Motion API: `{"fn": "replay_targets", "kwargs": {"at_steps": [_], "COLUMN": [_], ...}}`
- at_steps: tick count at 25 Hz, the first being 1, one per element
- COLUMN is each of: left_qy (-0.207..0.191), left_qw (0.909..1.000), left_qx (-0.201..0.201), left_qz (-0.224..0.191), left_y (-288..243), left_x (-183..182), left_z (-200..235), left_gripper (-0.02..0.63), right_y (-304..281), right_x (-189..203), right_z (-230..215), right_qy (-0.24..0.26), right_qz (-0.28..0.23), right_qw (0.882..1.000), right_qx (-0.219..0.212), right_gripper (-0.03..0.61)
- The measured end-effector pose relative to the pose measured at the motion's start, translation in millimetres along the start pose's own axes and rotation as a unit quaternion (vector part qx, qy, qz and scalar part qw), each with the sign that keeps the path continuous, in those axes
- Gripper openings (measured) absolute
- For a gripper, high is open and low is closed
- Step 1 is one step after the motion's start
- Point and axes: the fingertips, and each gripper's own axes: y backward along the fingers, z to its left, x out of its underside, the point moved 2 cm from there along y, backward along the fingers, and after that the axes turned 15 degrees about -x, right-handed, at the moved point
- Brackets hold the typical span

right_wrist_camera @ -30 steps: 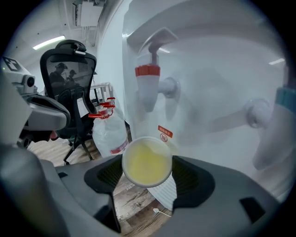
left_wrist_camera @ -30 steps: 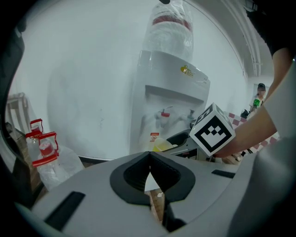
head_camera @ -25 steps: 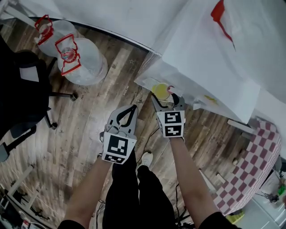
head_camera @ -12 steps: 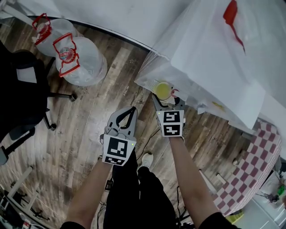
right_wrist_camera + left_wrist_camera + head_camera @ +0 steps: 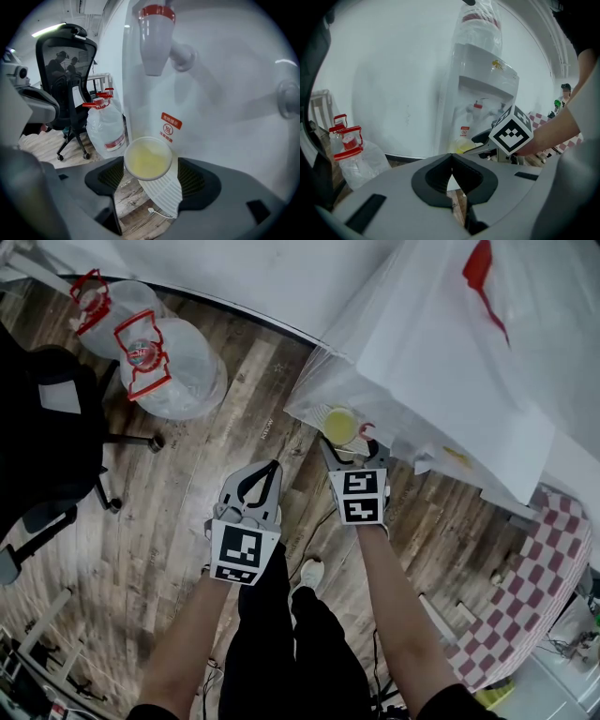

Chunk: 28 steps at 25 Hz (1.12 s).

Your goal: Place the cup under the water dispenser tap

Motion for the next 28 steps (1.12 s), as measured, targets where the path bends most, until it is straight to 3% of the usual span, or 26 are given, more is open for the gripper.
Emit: {"fn": "replay_targets", "kwargs": {"at_steps": [10, 18, 19, 21, 28], "left_qy": [-0.007, -0.015, -0.016, -0.017, -0.013], "left_qw": [0.9996, 0.9985, 0.9983, 0.9978, 0.9953], "left_qx": [-0.026, -0.047, -0.050, -0.056, -0.086], "left_qz": [-0.011, -0.024, -0.025, -0.031, -0.043], "left_y": [45, 122, 134, 157, 244], "left_x": [-18, -40, -43, -50, -66], "left_z": [-7, -34, -40, -50, -89], "left_gripper": [0.014, 0.014, 0.014, 0.014, 0.014], "right_y": [41, 126, 141, 171, 284], "right_x": [-5, -3, -2, -1, 6], "right_z": [19, 64, 71, 81, 115], "right_qy": [0.007, 0.004, 0.005, 0.010, 0.011], "right_qz": [-0.013, -0.033, -0.038, -0.053, -0.104], "right_qw": [1.000, 0.999, 0.998, 0.997, 0.992], "right_qx": [-0.013, -0.042, -0.046, -0.050, -0.068], "right_gripper": [0.347, 0.344, 0.328, 0.233, 0.087]}}
